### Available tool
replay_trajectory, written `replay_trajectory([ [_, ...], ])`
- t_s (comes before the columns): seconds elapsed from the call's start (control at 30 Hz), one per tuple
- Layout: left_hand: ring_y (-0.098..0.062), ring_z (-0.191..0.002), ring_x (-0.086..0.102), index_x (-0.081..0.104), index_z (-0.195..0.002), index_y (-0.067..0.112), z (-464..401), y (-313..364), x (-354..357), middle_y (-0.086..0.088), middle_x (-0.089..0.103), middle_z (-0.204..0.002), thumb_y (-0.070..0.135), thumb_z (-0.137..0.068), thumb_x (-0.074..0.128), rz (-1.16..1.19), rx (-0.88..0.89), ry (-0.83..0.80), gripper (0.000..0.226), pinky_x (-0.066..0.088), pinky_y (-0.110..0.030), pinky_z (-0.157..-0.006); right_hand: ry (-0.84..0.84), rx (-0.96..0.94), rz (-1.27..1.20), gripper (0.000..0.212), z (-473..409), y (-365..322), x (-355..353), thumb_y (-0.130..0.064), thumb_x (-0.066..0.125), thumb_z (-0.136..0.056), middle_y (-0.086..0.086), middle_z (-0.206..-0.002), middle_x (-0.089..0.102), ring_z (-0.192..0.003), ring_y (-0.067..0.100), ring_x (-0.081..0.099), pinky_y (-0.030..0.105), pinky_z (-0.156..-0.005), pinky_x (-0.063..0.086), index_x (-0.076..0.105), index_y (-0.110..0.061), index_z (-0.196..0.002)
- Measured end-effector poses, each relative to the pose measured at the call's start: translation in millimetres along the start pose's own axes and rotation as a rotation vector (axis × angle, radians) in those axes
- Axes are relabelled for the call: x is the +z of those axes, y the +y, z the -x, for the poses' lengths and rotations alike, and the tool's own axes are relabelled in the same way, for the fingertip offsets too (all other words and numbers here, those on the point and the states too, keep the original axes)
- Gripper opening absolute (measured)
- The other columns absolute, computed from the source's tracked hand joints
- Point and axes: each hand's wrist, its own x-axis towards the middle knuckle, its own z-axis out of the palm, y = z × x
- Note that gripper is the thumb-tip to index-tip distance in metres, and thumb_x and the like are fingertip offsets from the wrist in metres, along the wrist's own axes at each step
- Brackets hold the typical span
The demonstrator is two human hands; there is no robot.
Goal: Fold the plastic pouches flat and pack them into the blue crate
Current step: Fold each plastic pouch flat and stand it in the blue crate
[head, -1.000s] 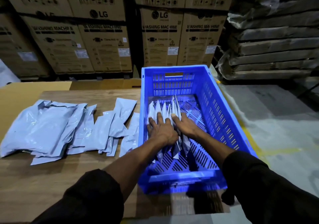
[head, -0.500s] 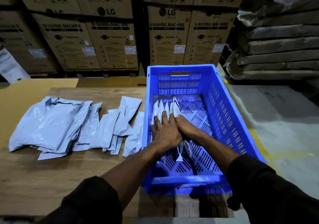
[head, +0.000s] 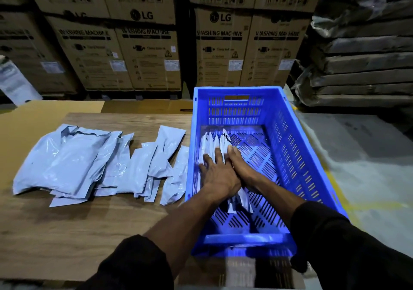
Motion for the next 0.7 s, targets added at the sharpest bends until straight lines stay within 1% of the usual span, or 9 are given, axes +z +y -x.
replay_trajectory([
  [0.1,-0.048,-0.152,-0.003,0.002,-0.163,0.013,-1,2,-2,-0.011,-0.012,-0.170,0.038,-0.097,0.051,0.038,-0.029,-0.001,0.085,0.011,-0.063,-0.121,-0.065,0.008,-0.061,0.112,-7,4,-1,-0.090,0.050,-0.072,-0.013,-0.166,0.009,-0.149,0.010,0.024,0.041,-0.123,0.022,0.004,-0.037,-0.159],
  [0.13,-0.048,-0.152,0.000,0.004,-0.163,0.012,-1,3,-3,-0.012,-0.011,-0.169,0.038,-0.097,0.052,0.040,-0.037,0.001,0.086,0.013,-0.062,-0.120,-0.084,0.016,-0.060,0.112,-8,5,-1,-0.092,0.050,-0.069,-0.015,-0.164,0.015,-0.147,0.009,0.028,0.043,-0.123,0.024,0.008,-0.038,-0.159],
  [0.2,-0.047,-0.151,0.003,0.004,-0.162,0.009,0,4,-3,-0.014,-0.013,-0.169,0.039,-0.096,0.054,0.037,-0.052,-0.003,0.087,0.016,-0.060,-0.120,-0.102,0.035,-0.049,0.099,-9,5,-1,-0.090,0.045,-0.077,-0.019,-0.158,0.024,-0.143,0.005,0.032,0.044,-0.122,0.025,0.017,-0.040,-0.157],
  [0.3,-0.046,-0.151,0.004,0.001,-0.161,0.005,2,5,-3,-0.016,-0.021,-0.167,0.042,-0.095,0.056,-0.013,-0.065,-0.013,0.094,0.019,-0.060,-0.119,-0.107,0.052,-0.023,0.100,-18,9,-6,-0.096,0.044,-0.070,-0.017,-0.162,0.024,-0.146,0.008,0.032,0.046,-0.122,0.024,0.026,-0.046,-0.154],
  [0.4,-0.041,-0.153,-0.008,-0.007,-0.161,0.005,2,4,1,-0.009,-0.032,-0.164,0.042,-0.094,0.058,-0.073,-0.032,-0.014,0.101,0.011,-0.062,-0.120,-0.117,0.055,-0.022,0.100,-20,10,-8,-0.098,0.044,-0.067,-0.017,-0.162,0.024,-0.146,0.010,0.033,0.047,-0.122,0.024,0.029,-0.049,-0.152],
  [0.47,-0.034,-0.152,-0.025,-0.012,-0.161,0.010,1,2,6,-0.001,-0.038,-0.162,0.040,-0.095,0.056,-0.093,0.005,-0.016,0.100,-0.003,-0.066,-0.119,-0.117,0.055,-0.035,0.104,-11,2,-2,-0.098,0.048,-0.064,-0.015,-0.161,0.028,-0.145,0.011,0.036,0.045,-0.122,0.025,0.029,-0.046,-0.153],
  [0.53,-0.033,-0.149,-0.034,-0.015,-0.161,0.016,-1,1,10,0.003,-0.038,-0.162,0.038,-0.098,0.051,-0.094,0.009,-0.042,0.094,-0.013,-0.070,-0.116,-0.096,0.054,-0.016,0.110,-4,-6,3,-0.096,0.045,-0.068,-0.010,-0.163,0.023,-0.148,0.013,0.029,0.043,-0.123,0.022,0.021,-0.038,-0.158],
  [0.6,-0.035,-0.147,-0.036,-0.015,-0.161,0.020,-2,1,12,0.004,-0.037,-0.162,0.034,-0.100,0.048,-0.099,-0.007,-0.070,0.089,-0.016,-0.071,-0.113,-0.101,0.040,0.014,0.113,-1,-8,4,-0.094,0.041,-0.071,-0.010,-0.165,0.014,-0.151,0.013,0.020,0.042,-0.125,0.017,0.012,-0.031,-0.160],
  [0.7,-0.033,-0.146,-0.038,-0.014,-0.161,0.017,-1,3,12,-0.002,-0.034,-0.164,0.030,-0.098,0.048,-0.140,-0.023,-0.086,0.090,-0.017,-0.073,-0.111,-0.087,-0.021,0.063,0.121,-1,-9,6,-0.097,0.045,-0.064,-0.012,-0.166,0.003,-0.152,0.008,0.011,0.042,-0.126,0.011,0.007,-0.034,-0.160],
])
